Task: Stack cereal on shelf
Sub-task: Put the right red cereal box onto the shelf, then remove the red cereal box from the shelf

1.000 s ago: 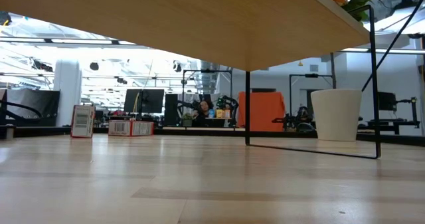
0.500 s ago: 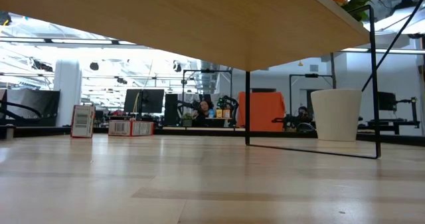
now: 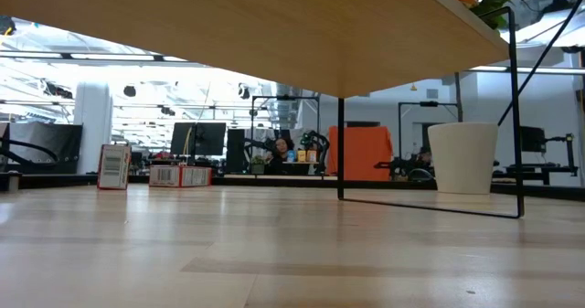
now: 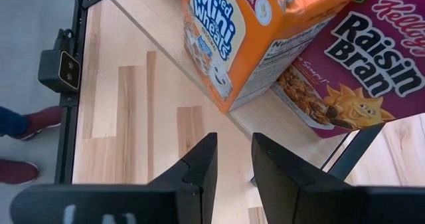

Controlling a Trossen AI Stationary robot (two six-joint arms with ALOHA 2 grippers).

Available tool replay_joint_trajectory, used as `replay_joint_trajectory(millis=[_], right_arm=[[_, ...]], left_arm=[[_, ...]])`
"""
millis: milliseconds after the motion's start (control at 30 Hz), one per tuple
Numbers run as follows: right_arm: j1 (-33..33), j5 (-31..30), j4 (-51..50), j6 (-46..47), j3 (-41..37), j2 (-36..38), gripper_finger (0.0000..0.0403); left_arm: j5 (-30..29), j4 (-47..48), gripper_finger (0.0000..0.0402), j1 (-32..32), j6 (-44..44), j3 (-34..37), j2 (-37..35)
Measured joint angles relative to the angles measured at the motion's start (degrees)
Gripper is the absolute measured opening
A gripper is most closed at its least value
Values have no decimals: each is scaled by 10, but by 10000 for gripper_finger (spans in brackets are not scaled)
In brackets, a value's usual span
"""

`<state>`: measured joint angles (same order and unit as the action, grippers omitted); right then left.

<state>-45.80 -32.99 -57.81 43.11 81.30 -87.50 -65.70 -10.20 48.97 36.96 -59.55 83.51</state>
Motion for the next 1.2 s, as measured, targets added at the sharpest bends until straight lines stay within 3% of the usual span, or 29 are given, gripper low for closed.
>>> replay_joint_trajectory(millis=[300,533,967,1200], right_arm=[[0,1,0,0,0,0,118],[0,1,0,4,0,0,118],[-31,7,30,6,0,0,118],[-11,-9,45,1,0,-12,118]], left_arm=[[3,34,0,-3,107,2,49],[-14,32,0,-4,96,0,40],[-3,36,0,-3,44,0,-49],[-6,48,0,-3,32,0,-57]])
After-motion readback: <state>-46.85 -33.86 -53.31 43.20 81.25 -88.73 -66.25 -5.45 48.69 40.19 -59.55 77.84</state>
